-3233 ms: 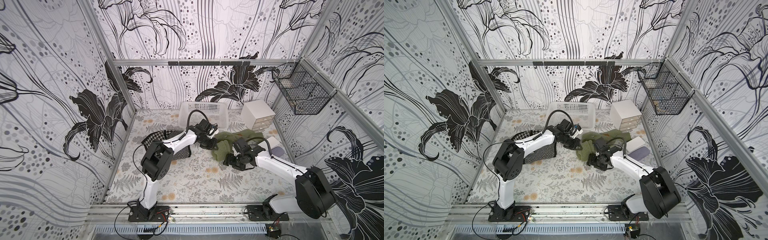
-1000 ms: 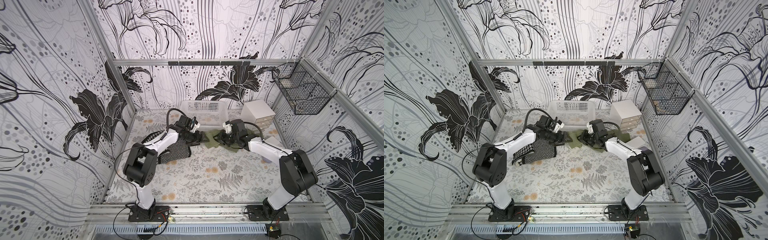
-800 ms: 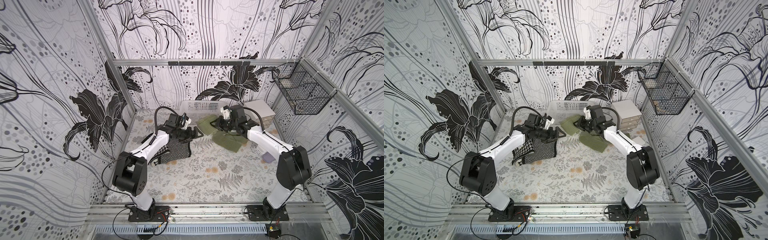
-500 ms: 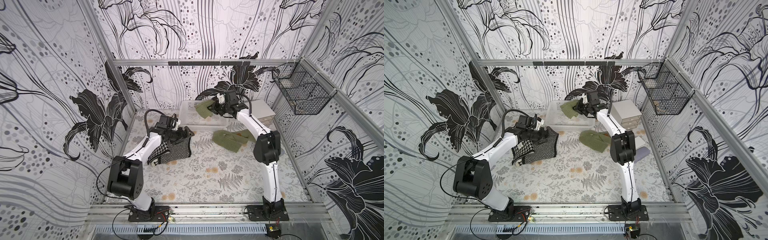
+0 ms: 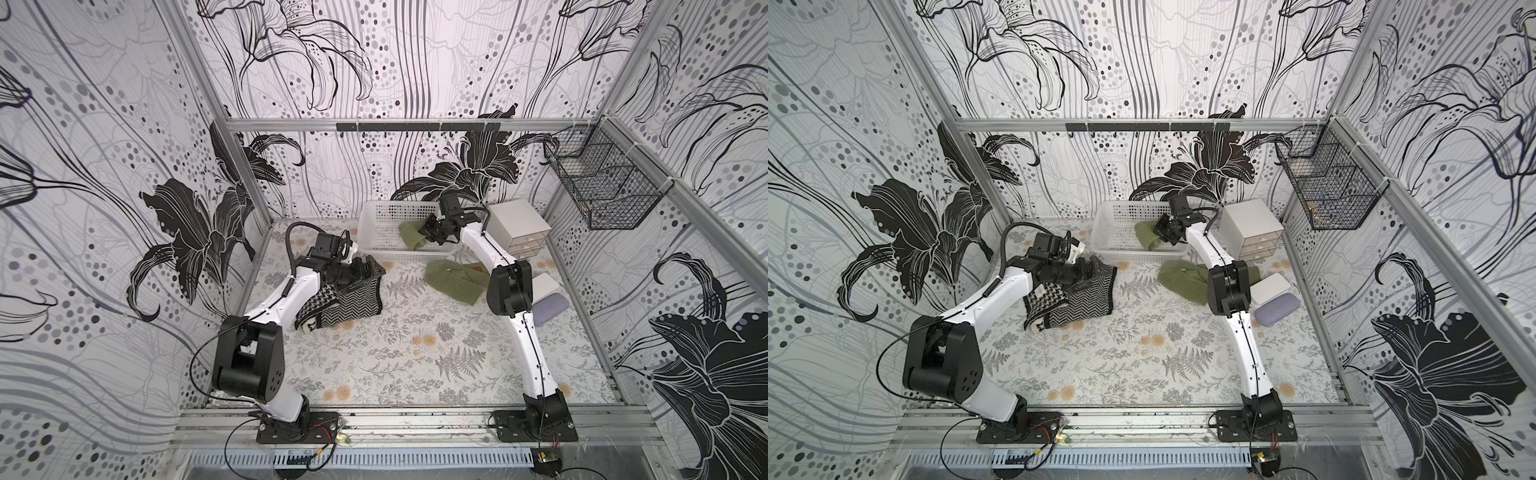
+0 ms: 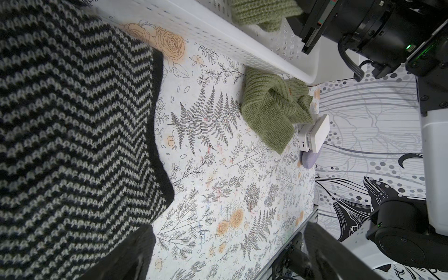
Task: Roll up the scarf and place it into the basket
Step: Place the scarf in the basket.
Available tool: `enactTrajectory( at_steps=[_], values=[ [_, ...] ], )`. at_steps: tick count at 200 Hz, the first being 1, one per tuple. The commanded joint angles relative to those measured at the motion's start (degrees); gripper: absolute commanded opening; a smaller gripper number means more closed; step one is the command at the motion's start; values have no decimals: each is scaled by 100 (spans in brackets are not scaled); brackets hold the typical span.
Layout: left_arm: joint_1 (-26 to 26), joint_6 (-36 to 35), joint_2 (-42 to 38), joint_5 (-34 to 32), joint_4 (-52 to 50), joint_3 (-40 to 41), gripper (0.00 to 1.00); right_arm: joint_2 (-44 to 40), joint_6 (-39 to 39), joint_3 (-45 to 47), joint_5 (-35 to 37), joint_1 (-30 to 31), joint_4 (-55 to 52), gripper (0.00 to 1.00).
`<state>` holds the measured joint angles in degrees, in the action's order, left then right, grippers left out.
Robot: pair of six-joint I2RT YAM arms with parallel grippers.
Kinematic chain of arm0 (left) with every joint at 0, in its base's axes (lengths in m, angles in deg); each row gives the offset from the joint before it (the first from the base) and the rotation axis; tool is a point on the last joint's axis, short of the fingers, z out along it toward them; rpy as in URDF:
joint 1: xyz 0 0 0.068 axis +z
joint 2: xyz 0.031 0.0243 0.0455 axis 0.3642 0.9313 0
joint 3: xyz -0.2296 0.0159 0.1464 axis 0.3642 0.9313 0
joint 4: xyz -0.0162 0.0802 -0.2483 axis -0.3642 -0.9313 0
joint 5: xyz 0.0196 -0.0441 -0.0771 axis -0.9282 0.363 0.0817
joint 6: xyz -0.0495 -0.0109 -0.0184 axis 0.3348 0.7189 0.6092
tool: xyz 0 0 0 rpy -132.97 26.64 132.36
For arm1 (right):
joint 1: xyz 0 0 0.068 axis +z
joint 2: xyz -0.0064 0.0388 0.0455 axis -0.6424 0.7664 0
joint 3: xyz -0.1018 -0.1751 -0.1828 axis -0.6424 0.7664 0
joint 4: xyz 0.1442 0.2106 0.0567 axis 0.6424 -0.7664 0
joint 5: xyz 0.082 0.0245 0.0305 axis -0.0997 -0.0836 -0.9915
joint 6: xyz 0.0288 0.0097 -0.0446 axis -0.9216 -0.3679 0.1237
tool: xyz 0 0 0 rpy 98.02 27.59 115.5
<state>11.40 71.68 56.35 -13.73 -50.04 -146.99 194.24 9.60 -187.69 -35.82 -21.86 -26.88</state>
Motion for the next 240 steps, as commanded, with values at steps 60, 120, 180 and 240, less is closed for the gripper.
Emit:
enactTrajectory(
  at_steps=[60,120,180,240],
  values=[
    [38,-66,-453,-193,-138,298,99,-50,-445,-382,198,-123,-273,63],
    [-287,-44,-390,-179,13,332,99,-3176,44,3568,938,-150,1090,75],
    [-860,161,154,-282,413,185,99,-5122,1454,5044,1258,-230,705,80],
    [-1220,171,706,-220,483,-296,99,-7049,1918,7608,2191,-222,-76,79]
  ],
)
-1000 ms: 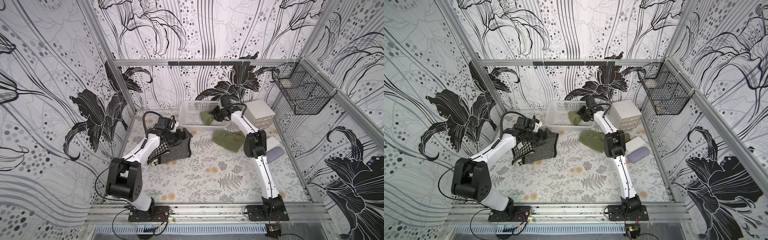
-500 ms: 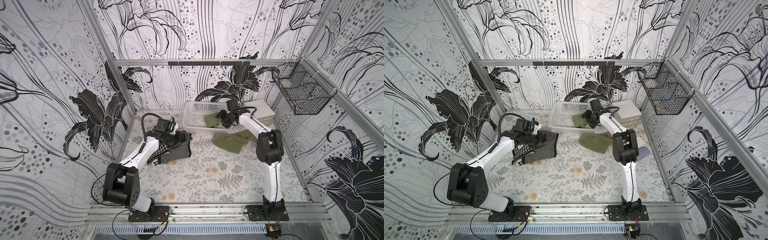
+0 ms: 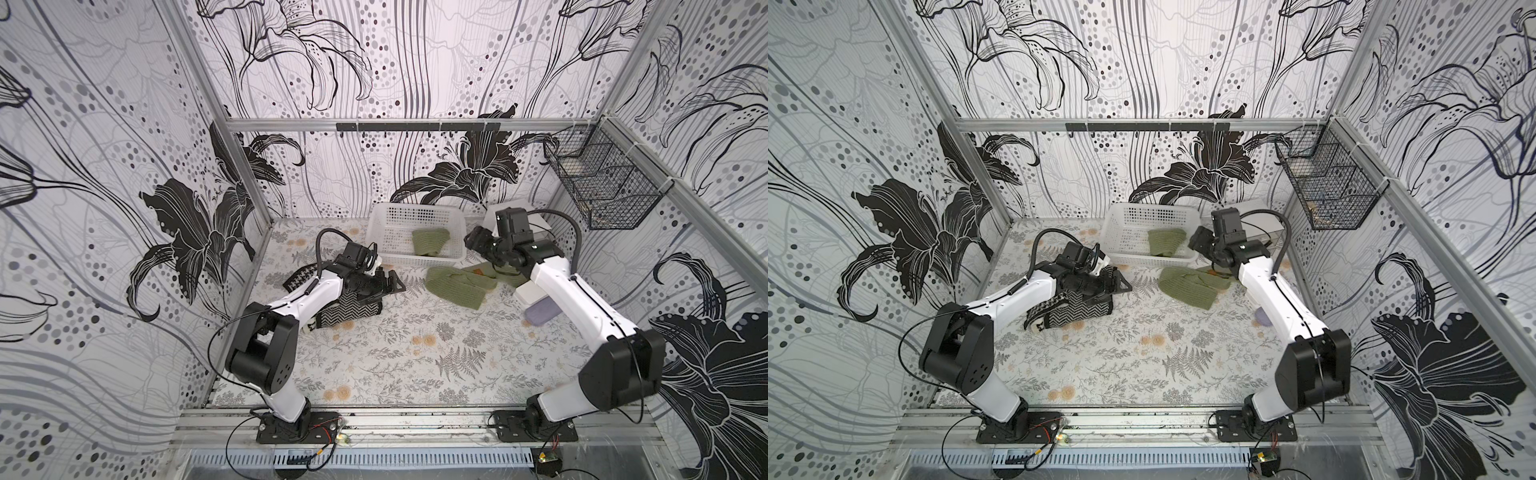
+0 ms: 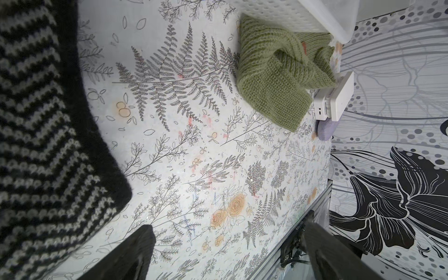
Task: Roll up the scarf and place it into the basket
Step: Place the scarf in the basket, then flatten out the scarf at the center of the board.
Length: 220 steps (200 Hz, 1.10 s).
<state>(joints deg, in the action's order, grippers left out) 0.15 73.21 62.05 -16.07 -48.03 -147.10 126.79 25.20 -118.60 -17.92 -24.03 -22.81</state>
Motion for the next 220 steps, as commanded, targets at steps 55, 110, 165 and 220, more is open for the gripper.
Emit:
enactTrajectory(
  at_steps=[55,110,165,220],
  values=[
    [-281,58,134,-109,252,-339,99,530,403,1362,206,-4,57,79],
    [-286,28,-43,-224,160,-164,99,1694,336,1444,-9,-4,488,66],
    [-277,12,-102,-242,223,-52,99,968,303,2561,-501,496,860,0],
    [857,-13,-675,-567,-219,-2,99,-653,422,1183,-304,3058,-142,0]
  ],
)
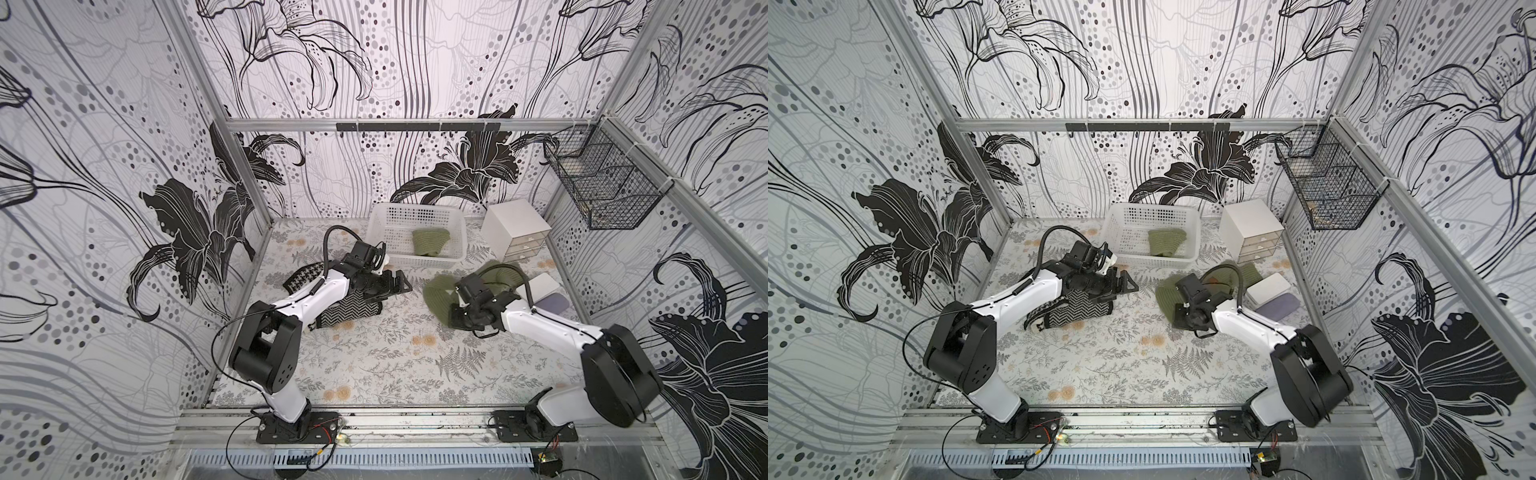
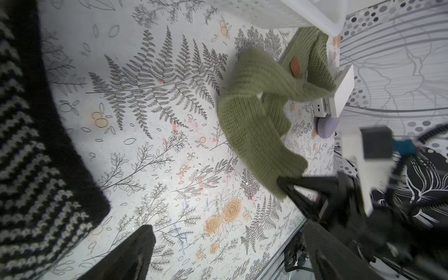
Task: Roll up the scarf and place it into the basket
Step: Flatten out the scarf at the center of the board.
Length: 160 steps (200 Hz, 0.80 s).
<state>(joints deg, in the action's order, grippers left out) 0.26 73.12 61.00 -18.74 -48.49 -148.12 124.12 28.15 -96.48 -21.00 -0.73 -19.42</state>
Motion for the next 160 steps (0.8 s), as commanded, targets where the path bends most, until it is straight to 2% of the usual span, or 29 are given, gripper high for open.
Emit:
enactTrajectory(
  at_steps=[1,21,38,67,91,100,117,140,154,160],
  values=[
    [903,3,-590,-305,-182,116,99,-385,146,-1084,4,753,-498,0],
    [1931,98,-1074,-399,-443,204,99,-236,453,-2082,-85,1275,-796,0],
    [2496,48,-1431,-256,-551,198,99,130,807,-2973,-396,1608,-950,0],
    [2786,-68,-1712,-191,-871,127,99,920,1502,-4597,-1151,2405,-981,0],
    [2888,-61,-1909,-94,-826,340,99,1241,1763,-5504,-1826,2722,-798,0],
    [2934,-72,-1965,-49,-832,402,99,1162,1761,-5482,-1841,2738,-696,0],
    [2981,-112,-2029,-23,-889,442,99,784,1849,-5068,-1309,2727,-746,0],
    [2994,-148,-1985,45,-837,477,99,-213,1451,-3631,-265,2319,-723,0],
    [2996,-146,-1905,120,-788,478,99,-1044,829,-2530,776,1785,-882,0],
    [2996,-112,-1887,172,-713,506,99,-1365,513,-2194,1453,1551,-1237,0]
  ],
)
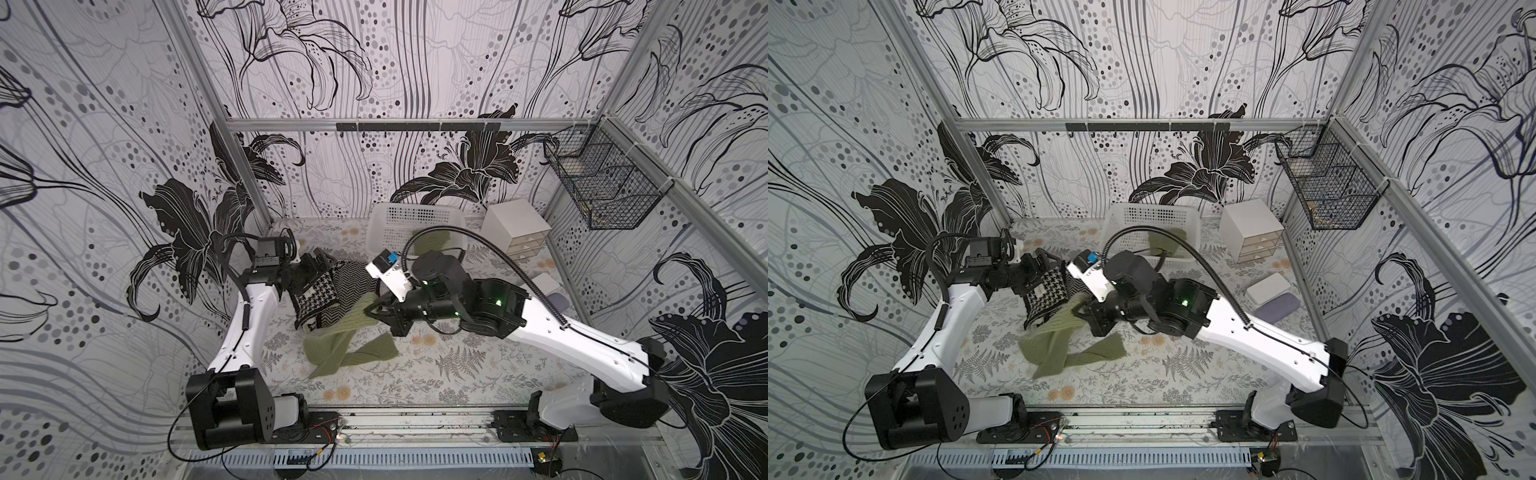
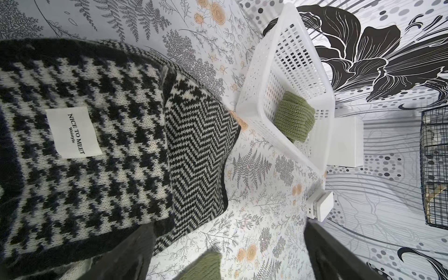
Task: Roll up the scarf and place it into the basket
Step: Flatten out the scarf at the center of the board.
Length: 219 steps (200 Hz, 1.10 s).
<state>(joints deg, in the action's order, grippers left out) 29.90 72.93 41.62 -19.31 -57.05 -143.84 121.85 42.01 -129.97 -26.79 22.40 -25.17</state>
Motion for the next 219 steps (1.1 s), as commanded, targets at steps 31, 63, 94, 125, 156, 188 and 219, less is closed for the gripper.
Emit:
enactTrajectory(
  at_steps=[31,63,94,125,156,188,219],
  values=[
    [-38,48,26,318,491,275,99,-1596,-1705,2257,2973,-1973,-2493,61],
    [-907,-159,348,60,230,163,99,-1367,-2021,2894,2627,-2053,-2404,86],
    [-2240,386,552,-504,512,637,99,-1366,-2125,3291,2343,-2053,-2040,84],
    [-3289,1073,810,-1148,402,1084,99,-1322,-2115,3430,2353,-2053,-1971,83],
    [-3580,1839,284,-1954,157,1715,99,-1357,-1595,3381,1964,-2053,-1692,77],
    [-3535,2093,-260,-2594,-238,1971,99,-854,-1027,3497,1142,-1473,-1045,59],
    [-3373,2012,-145,-2645,-247,1918,99,-36,-1170,3461,1252,-684,-640,47]
  ],
)
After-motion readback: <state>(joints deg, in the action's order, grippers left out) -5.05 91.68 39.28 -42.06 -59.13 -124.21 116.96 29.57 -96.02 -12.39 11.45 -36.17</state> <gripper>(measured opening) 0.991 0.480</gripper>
